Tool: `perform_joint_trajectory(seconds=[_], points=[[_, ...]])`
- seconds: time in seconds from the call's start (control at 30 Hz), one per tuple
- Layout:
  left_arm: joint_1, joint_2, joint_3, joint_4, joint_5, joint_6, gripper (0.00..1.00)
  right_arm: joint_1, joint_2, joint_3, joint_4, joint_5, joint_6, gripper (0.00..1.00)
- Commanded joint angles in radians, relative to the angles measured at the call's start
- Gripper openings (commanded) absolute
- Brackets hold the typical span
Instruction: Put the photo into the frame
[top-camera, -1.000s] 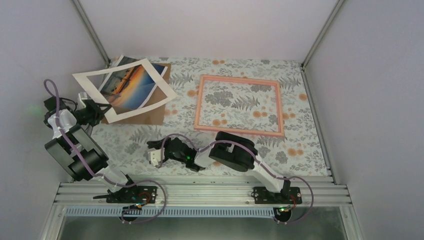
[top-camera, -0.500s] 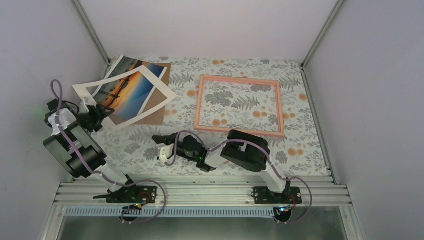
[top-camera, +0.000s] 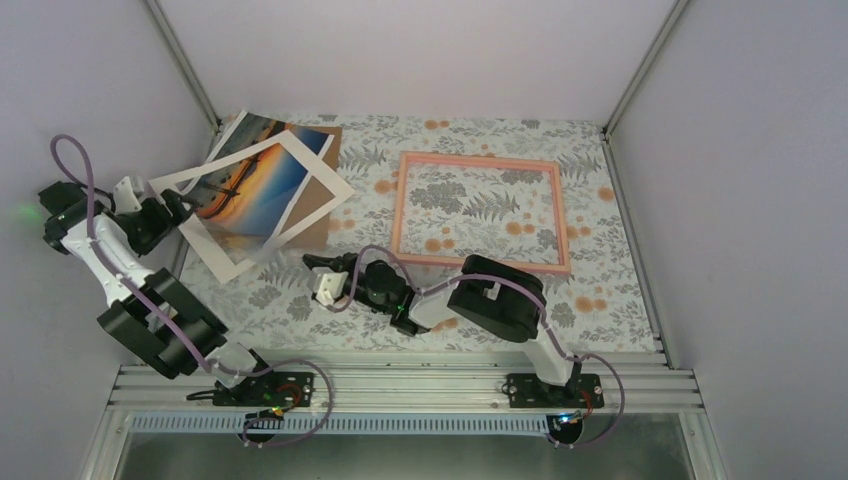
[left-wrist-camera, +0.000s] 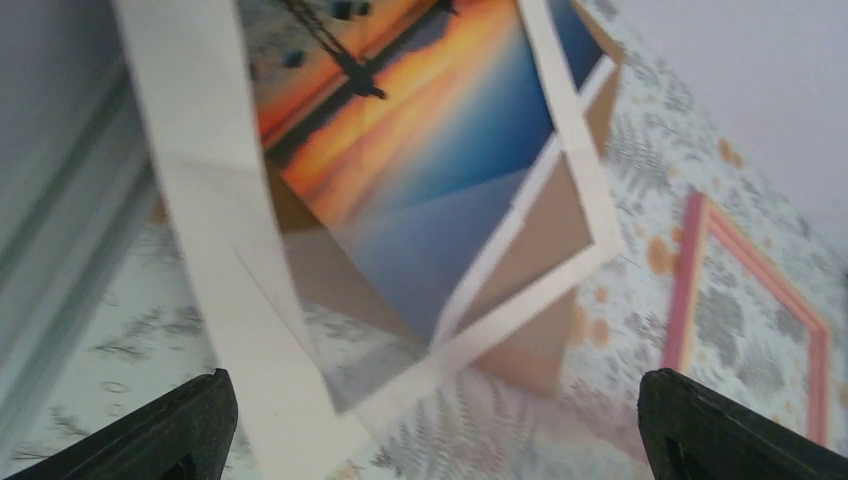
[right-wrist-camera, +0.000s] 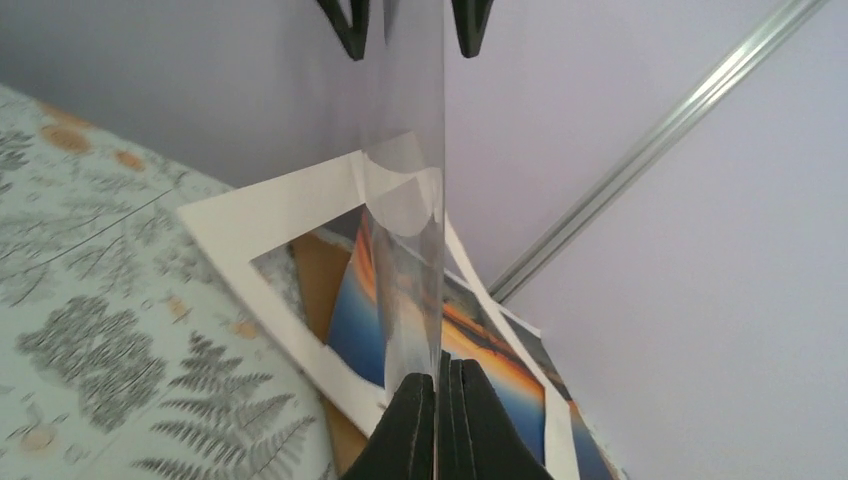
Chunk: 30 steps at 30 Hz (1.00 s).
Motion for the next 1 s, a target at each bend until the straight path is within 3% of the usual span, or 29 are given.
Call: perform_joint_trajectory(seconds=[0.0, 0.2, 0.47, 0.67, 0.83, 0.97], points=[[0.001, -0.027, -0.025, -0.156, 0.161, 0.036, 1.0, -0.007, 0.022, 0.086, 0.037, 0.062, 0.045, 0.03], [0.001, -0.072, -0.152, -0.107, 0.246, -0.042, 1.0, -0.003, 0.084, 0.173, 0.009, 0.064, 0.029, 0.03], [-0.013, -0.035, -0.069, -0.108, 0.272, -0.074, 1.0, 0.008, 0.131, 0.201, 0.005, 0.033, 0.001, 0.03], [-0.068, -0.038, -0.155, -0.043, 0.236, -0.168, 1.0, 0.01, 0.146, 0.207, 0.022, 0.028, -0.014, 0.03], [-0.137, -0.009, -0.145, -0.007, 0.217, -0.218, 0.7, 0.012, 0.143, 0.195, 0.028, 0.025, -0.033, 0.03], [-0.145, 0.003, -0.093, -0.018, 0.212, -0.204, 0.31, 0.012, 0.135, 0.183, 0.032, 0.012, -0.041, 0.03]])
